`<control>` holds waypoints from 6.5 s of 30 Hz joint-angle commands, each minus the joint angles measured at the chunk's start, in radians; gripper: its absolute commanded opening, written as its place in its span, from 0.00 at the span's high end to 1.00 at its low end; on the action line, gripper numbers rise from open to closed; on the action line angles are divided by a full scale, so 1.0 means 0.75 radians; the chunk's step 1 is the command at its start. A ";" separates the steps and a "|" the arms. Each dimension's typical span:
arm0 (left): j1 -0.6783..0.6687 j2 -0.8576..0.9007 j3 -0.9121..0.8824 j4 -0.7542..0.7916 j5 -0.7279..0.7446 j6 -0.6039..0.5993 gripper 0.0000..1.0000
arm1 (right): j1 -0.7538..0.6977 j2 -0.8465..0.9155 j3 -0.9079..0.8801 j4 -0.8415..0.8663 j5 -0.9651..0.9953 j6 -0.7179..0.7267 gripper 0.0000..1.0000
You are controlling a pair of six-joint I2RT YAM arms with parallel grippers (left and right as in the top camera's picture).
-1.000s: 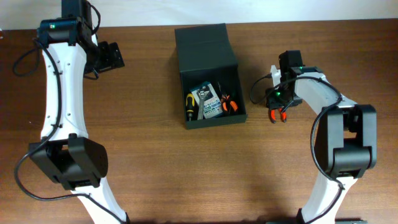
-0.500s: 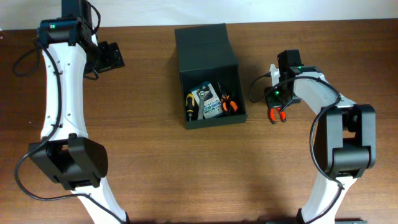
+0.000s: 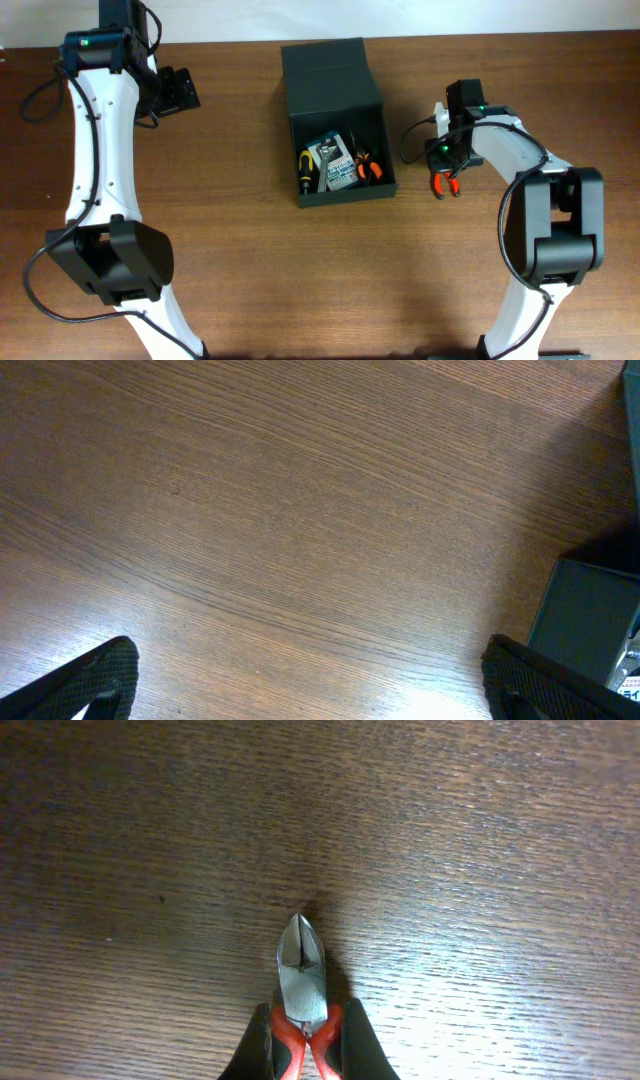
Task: Pack container
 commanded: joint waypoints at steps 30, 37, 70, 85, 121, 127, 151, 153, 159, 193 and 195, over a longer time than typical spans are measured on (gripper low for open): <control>0.002 0.000 0.022 0.003 -0.019 0.016 0.01 | -0.004 0.100 0.219 -0.200 0.101 0.073 0.96; 0.002 0.000 0.022 0.003 -0.019 0.016 0.01 | -0.004 0.100 0.243 -0.207 0.096 0.093 0.96; 0.002 0.000 0.022 0.003 -0.019 0.016 0.01 | -0.003 0.073 0.524 -0.370 0.096 0.131 0.96; 0.002 0.000 0.022 0.003 -0.019 0.016 0.01 | 0.113 0.028 1.006 -0.764 0.081 0.202 0.96; 0.002 0.000 0.022 0.003 -0.019 0.016 0.01 | 0.592 0.333 0.984 -0.590 0.247 0.617 0.96; 0.002 0.000 0.022 0.003 -0.019 0.016 0.01 | 0.590 0.338 0.976 -0.590 0.247 0.658 0.96; 0.002 0.000 0.022 0.003 -0.019 0.016 0.01 | 0.523 0.128 1.420 -0.742 0.247 0.455 0.10; 0.002 0.000 0.022 0.003 -0.019 0.016 0.01 | 0.506 0.096 1.528 -0.778 0.247 0.423 0.07; 0.002 0.000 0.022 0.076 0.027 0.010 0.01 | 0.437 -0.009 1.793 -0.898 0.246 0.364 0.00; -0.043 -0.080 0.277 0.264 0.490 0.284 0.17 | -0.233 -0.051 1.755 -1.132 -0.342 0.363 0.77; -0.045 -0.053 0.257 0.331 0.582 0.285 0.22 | -0.244 0.029 1.755 -1.102 -0.397 0.357 0.91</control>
